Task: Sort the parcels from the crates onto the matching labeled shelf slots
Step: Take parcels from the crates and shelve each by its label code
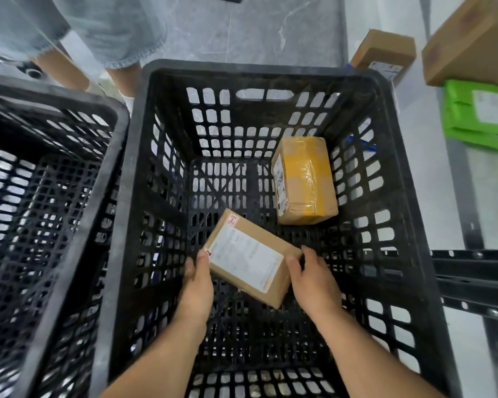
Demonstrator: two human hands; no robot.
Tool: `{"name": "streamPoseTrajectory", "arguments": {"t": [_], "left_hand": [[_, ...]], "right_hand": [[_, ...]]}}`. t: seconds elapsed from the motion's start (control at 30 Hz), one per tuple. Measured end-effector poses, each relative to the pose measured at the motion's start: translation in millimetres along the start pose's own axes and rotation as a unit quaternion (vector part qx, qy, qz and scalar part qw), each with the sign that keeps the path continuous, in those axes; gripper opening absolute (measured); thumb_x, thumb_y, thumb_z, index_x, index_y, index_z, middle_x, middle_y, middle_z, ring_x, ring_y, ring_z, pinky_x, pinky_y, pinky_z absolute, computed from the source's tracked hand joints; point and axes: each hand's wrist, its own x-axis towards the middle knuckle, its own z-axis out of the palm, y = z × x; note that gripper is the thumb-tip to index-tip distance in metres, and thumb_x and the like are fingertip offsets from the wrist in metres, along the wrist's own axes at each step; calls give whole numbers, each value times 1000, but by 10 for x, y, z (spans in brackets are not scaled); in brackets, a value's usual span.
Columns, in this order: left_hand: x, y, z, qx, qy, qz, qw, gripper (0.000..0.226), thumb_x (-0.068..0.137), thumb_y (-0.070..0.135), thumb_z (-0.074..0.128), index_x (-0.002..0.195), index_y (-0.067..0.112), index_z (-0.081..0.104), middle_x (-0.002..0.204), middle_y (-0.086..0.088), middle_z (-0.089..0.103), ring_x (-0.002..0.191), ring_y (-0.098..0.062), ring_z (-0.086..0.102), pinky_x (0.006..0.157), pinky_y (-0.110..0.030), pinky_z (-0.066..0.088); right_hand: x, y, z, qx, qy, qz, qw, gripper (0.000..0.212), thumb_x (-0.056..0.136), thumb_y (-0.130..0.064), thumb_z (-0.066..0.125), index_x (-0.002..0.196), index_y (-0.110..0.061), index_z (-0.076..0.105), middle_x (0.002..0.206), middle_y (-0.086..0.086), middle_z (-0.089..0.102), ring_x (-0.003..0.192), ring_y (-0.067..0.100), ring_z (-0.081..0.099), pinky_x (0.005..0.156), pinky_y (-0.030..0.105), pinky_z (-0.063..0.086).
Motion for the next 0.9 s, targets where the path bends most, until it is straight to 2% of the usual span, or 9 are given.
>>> {"name": "streamPoseTrajectory", "arguments": {"t": [0.07,0.13,0.23,0.3,0.37,0.47,0.63,0.83,0.9], "left_hand": [[-20,3,30,-28,-47,-17,998,65,93,63,30,150,37,15,150,-4,36,134,-27,38,113,-50,25],[-20,28,33,-95,-70,13,993,61,96,55,33,150,35,13,145,-2,44,127,-23,46,110,-46,31],[-24,73,15,-126,-54,44,990,57,99,47,35,151,35,13,144,1,42,122,-18,45,96,-31,37],[-18,49,11,-68,-41,46,996,57,99,44,39,150,35,16,145,-1,41,114,-15,44,88,-28,34],[0,-22,-6,-3,-46,38,998,62,97,38,47,150,36,14,146,-2,42,119,-20,44,96,-34,32],[-48,-92,-23,62,-94,50,992,76,93,18,55,151,36,9,145,1,42,120,-17,44,98,-33,32],[-113,-144,-29,97,-146,70,982,94,88,2,61,149,38,1,136,14,39,129,-8,36,101,-25,28],[-196,-102,-157,98,-143,92,981,95,85,-8,58,142,54,14,145,8,36,130,-10,37,109,-30,29],[-313,-45,-206,104,-136,109,979,93,84,-5,60,138,58,18,145,9,36,130,-9,38,112,-32,28]], "right_hand": [[6,-29,-1,9,-18,8,1000,49,99,-50,29,136,-20,41,125,6,57,110,25,56,77,34,45],[-12,-30,-19,-56,-24,21,998,52,98,-55,22,111,-18,56,99,4,65,85,23,57,66,31,45],[-66,0,-39,-115,-32,16,993,61,97,-59,17,89,-19,62,75,-2,57,72,19,51,61,29,41],[-57,44,2,-39,-40,-8,998,49,97,-57,27,96,-21,60,93,0,63,83,18,56,71,32,48],[-38,79,54,95,-103,-31,990,42,94,-50,45,127,-24,53,130,2,56,112,18,55,95,36,46],[-67,52,96,243,-243,-19,939,78,88,-26,66,149,-38,19,152,0,31,136,19,36,109,37,33],[-86,48,227,279,-279,-6,919,99,80,4,63,142,-54,13,147,3,41,132,18,42,110,41,36],[-189,-16,27,259,-256,-29,931,84,88,-2,59,145,-49,17,108,-6,62,102,9,58,79,18,43],[-276,-40,-116,265,-243,-38,932,79,90,-5,58,145,-48,20,107,-5,62,101,9,58,79,21,42]]}}
